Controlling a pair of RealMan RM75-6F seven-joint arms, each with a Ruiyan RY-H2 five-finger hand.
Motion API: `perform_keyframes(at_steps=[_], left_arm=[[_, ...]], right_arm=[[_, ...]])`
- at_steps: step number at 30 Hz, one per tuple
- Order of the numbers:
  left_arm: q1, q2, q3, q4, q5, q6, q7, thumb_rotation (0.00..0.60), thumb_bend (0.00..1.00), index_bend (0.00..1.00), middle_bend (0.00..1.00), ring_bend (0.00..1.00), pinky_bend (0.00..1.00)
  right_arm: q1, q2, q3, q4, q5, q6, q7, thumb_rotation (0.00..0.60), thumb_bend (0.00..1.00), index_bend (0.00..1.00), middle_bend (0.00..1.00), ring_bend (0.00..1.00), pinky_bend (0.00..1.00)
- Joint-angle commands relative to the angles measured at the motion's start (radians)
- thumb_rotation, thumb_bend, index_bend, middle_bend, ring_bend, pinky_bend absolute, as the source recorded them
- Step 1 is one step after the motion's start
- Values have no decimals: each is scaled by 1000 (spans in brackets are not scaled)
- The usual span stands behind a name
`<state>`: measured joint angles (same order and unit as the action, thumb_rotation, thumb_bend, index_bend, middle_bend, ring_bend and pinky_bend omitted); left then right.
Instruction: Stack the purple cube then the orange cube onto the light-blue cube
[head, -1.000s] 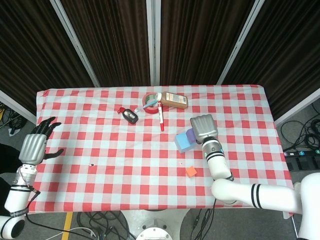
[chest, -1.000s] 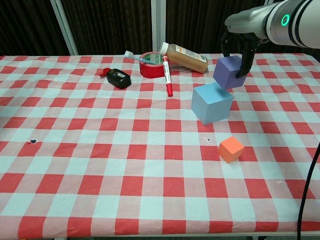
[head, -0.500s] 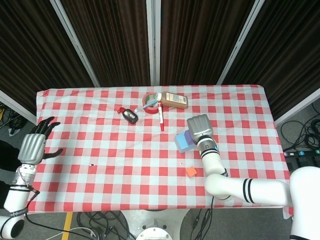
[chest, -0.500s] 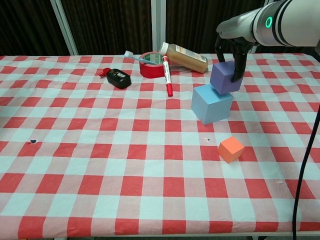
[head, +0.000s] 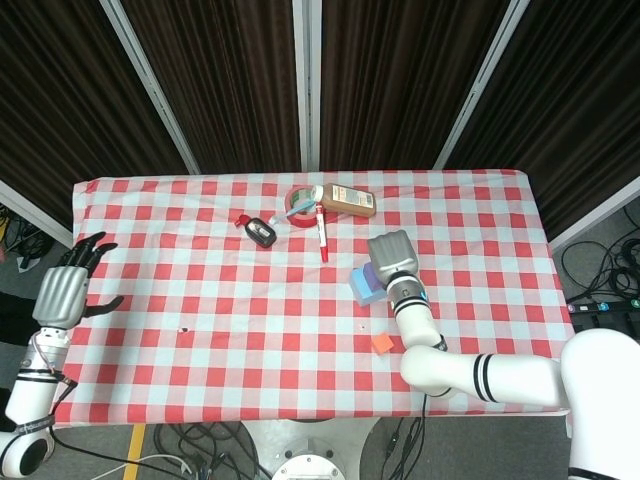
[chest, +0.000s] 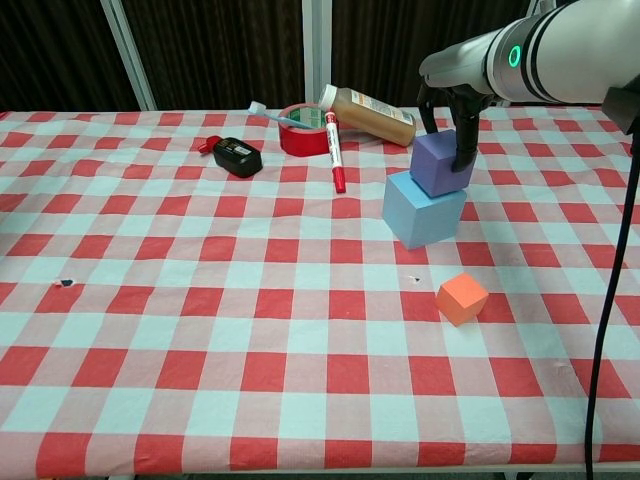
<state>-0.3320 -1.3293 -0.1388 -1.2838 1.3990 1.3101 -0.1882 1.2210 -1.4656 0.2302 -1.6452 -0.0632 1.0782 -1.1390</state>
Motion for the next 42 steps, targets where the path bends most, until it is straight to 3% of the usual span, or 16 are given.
perform_keyframes(at_steps=[1, 26, 30, 36, 42], left_arm=[[1, 1, 0, 0, 0, 0, -2, 600, 210, 256, 203, 132, 229], [3, 2, -4, 3, -5, -1, -14, 600, 210, 257, 203, 132, 229], [3, 2, -4, 4, -5, -1, -15, 600, 210, 257, 203, 132, 229], [3, 1, -2, 6, -2, 0, -16, 600, 210, 257, 203, 132, 229], [3, 0, -3, 7, -2, 0, -10, 600, 211, 257, 203, 132, 229]], right_arm=[[6, -3, -3, 1, 2, 3, 1, 600, 132, 558, 1000, 1000, 957], [39, -42, -22, 49, 32, 8, 4, 600, 132, 549, 1000, 1000, 957], [42, -40, -22, 50, 45, 2, -1, 600, 131, 483, 1000, 1000, 957], [44, -20, -15, 27, 45, 1, 6, 600, 97, 285, 1000, 1000, 957], [44, 10, -12, -18, 33, 12, 15, 600, 85, 223, 1000, 1000, 957]])
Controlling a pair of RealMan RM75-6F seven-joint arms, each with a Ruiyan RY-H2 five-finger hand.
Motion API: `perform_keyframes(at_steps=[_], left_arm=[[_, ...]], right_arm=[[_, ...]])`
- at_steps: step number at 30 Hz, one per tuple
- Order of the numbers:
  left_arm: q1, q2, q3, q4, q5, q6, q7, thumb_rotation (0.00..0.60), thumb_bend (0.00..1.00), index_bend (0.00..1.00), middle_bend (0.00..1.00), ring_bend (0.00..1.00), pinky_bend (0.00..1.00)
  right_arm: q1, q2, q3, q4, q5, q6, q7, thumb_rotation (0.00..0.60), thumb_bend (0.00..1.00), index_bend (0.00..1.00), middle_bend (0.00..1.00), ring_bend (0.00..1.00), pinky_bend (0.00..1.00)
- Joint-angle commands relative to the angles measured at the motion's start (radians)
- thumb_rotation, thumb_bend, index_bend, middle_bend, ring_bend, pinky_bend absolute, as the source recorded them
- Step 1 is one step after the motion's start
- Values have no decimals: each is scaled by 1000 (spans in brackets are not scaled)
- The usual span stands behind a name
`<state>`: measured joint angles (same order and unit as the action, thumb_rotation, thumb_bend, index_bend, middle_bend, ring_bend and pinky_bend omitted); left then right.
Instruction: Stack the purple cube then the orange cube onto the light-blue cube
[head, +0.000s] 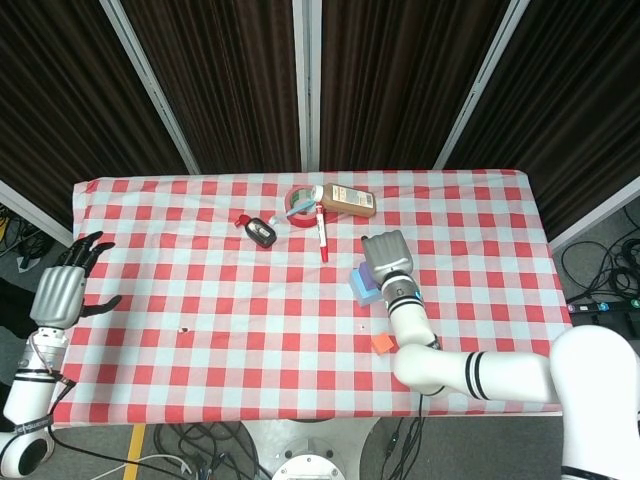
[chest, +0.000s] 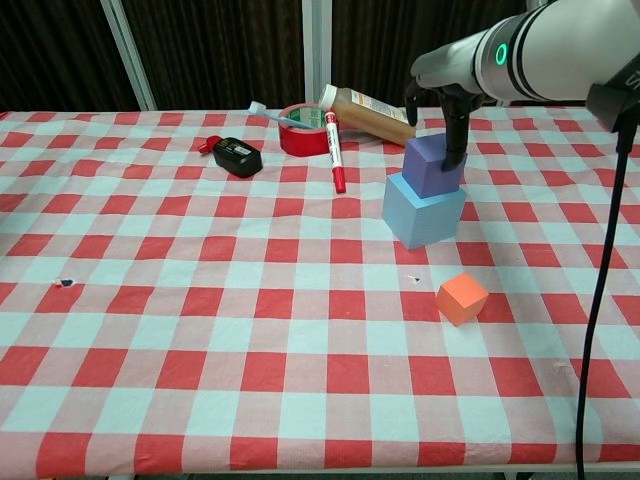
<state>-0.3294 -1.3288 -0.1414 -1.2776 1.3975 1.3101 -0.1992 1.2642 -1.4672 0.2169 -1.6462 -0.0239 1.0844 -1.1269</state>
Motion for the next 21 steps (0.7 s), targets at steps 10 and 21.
perform_keyframes(at_steps=[10, 21], left_arm=[[0, -5, -1, 13, -11, -9, 10, 600, 210, 257, 202, 131, 229], [-5, -16, 6, 20, -5, -17, 28, 600, 210, 257, 203, 132, 229]], right_arm=[[-48, 174, -99, -356, -457, 270, -27, 600, 83, 236, 1000, 1000, 957], [-239, 162, -382, -483, -848, 324, -2, 600, 50, 362, 1000, 1000, 980]])
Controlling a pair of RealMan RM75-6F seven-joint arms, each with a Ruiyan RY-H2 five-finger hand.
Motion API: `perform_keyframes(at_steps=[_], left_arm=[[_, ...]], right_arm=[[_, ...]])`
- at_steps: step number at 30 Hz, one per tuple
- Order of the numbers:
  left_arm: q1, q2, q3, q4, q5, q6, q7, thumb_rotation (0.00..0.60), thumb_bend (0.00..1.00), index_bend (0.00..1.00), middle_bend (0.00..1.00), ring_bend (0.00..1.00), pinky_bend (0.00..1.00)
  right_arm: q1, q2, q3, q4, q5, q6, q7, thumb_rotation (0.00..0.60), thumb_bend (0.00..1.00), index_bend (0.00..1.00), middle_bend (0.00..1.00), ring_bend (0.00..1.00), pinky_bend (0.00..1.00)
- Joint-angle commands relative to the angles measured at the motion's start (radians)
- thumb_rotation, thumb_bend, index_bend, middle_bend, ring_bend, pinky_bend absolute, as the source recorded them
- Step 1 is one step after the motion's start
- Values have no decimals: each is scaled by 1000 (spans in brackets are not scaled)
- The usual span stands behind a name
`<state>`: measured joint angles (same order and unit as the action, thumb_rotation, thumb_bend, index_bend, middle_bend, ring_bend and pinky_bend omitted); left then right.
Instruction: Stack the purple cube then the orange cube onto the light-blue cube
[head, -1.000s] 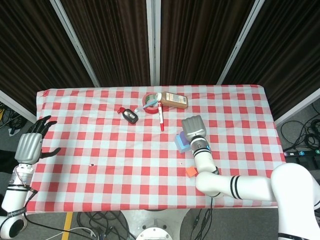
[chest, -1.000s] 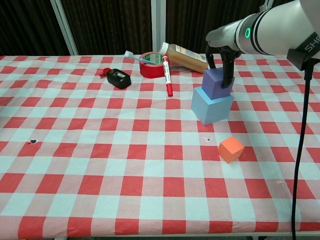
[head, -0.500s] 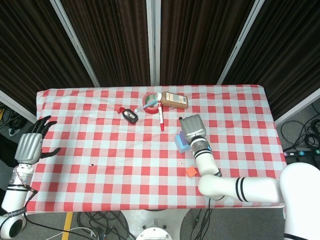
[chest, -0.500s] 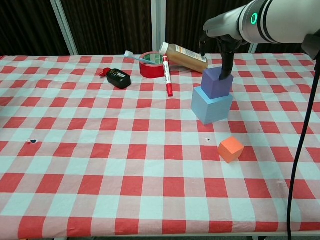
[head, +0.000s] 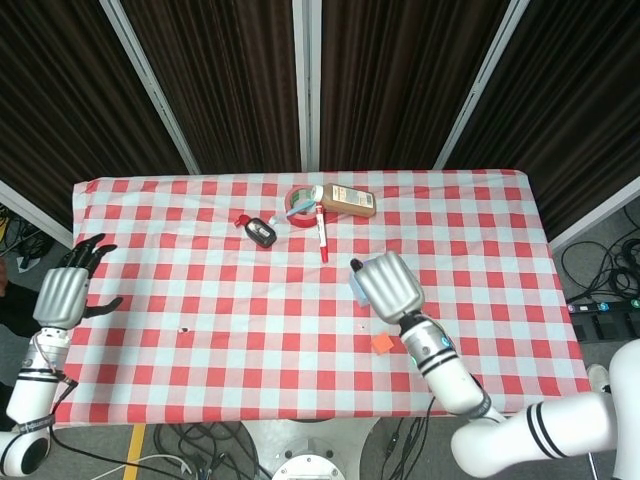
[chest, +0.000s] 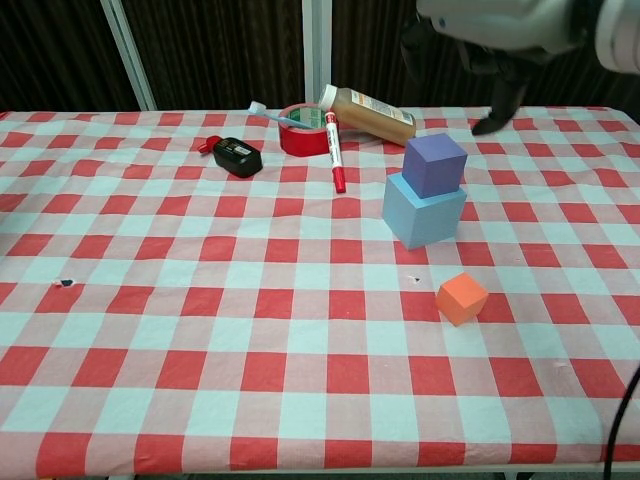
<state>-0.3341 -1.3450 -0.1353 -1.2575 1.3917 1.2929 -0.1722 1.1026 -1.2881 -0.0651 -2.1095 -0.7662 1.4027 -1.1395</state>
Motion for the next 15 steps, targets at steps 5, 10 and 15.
perform_keyframes(at_steps=[5, 10, 15], left_arm=[[1, 2, -1, -5, 2, 7, 4, 600, 210, 257, 203, 132, 229], [0, 1, 2, -6, 4, 1, 3, 600, 210, 256, 203, 132, 229], [0, 0, 2, -3, 3, 0, 4, 600, 210, 256, 203, 132, 229]], right_arm=[[-145, -70, -145, 17, -143, -23, 41, 600, 52, 367, 1000, 1000, 987], [-196, -102, -130, 80, -133, -53, 105, 600, 58, 367, 1000, 1000, 987], [-207, -117, -97, 144, -116, -112, 144, 600, 90, 374, 1000, 1000, 987]])
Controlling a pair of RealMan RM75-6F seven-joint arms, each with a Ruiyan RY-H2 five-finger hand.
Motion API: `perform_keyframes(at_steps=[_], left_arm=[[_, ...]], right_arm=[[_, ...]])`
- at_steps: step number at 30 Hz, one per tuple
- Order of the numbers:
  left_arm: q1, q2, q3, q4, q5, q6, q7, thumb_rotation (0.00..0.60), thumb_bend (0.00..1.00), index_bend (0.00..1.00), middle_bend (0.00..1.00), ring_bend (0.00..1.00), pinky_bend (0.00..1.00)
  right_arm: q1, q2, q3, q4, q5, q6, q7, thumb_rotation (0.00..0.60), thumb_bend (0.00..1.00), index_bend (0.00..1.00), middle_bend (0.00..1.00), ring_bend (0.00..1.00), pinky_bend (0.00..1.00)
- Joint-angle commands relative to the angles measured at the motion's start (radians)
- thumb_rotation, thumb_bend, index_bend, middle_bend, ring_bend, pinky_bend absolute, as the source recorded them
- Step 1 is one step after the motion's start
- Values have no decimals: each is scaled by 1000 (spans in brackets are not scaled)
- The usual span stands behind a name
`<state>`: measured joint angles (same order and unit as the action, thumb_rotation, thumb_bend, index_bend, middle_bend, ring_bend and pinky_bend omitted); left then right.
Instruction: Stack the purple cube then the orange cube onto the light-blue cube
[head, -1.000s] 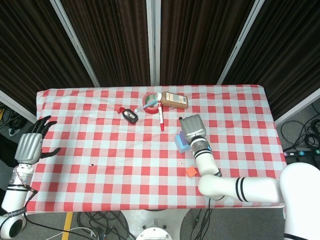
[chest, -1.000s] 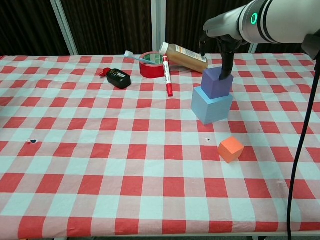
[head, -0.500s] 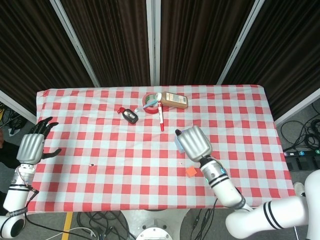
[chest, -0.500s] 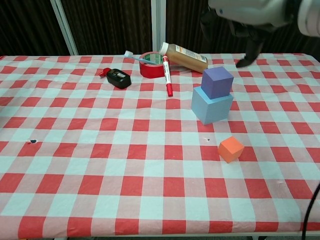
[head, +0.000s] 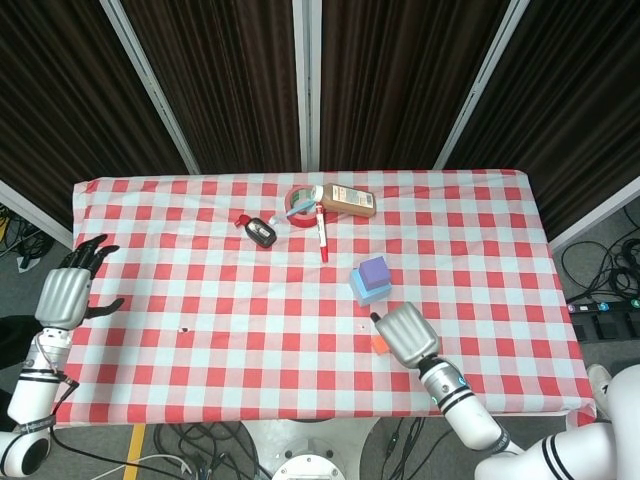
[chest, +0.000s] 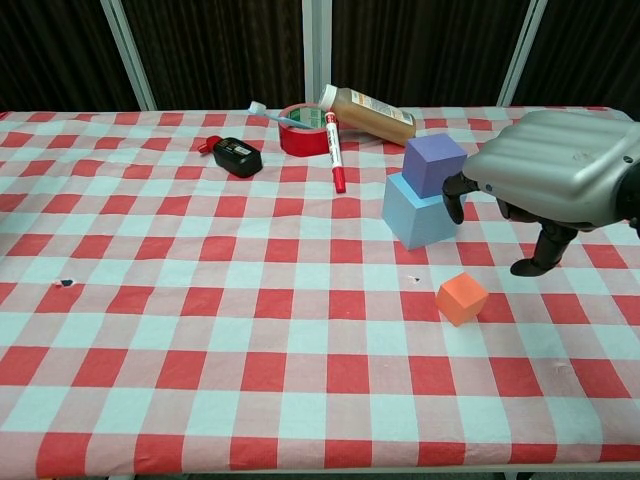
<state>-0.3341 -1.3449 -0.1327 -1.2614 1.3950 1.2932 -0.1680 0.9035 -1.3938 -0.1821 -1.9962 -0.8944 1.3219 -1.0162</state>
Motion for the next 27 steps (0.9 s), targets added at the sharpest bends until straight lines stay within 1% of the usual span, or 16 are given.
perform_keyframes(at_steps=[1, 4, 8, 16, 27], left_arm=[[0, 0, -1, 1, -2, -1, 0, 600, 210, 256, 202, 132, 229], [0, -1, -1, 3, -4, -1, 0, 600, 209, 257, 203, 132, 229], [1, -1, -2, 5, -5, -2, -1, 600, 210, 257, 203, 131, 229], [1, -1, -2, 6, -6, -3, -5, 600, 210, 257, 203, 132, 229], [1, -2, -2, 11, -6, -5, -8, 600, 210, 257, 203, 132, 229]], right_arm=[[-8, -16, 31, 44, 27, -52, 32, 600, 95, 376, 1000, 1000, 987], [-4, -28, 52, 74, 63, -105, 48, 600, 103, 377, 1000, 1000, 987], [-2, -49, 60, 110, 80, -146, 46, 600, 106, 377, 1000, 1000, 987], [-6, -72, 68, 140, 107, -187, 36, 600, 108, 383, 1000, 1000, 988], [-7, -100, 83, 172, 132, -214, 25, 600, 114, 393, 1000, 1000, 989]])
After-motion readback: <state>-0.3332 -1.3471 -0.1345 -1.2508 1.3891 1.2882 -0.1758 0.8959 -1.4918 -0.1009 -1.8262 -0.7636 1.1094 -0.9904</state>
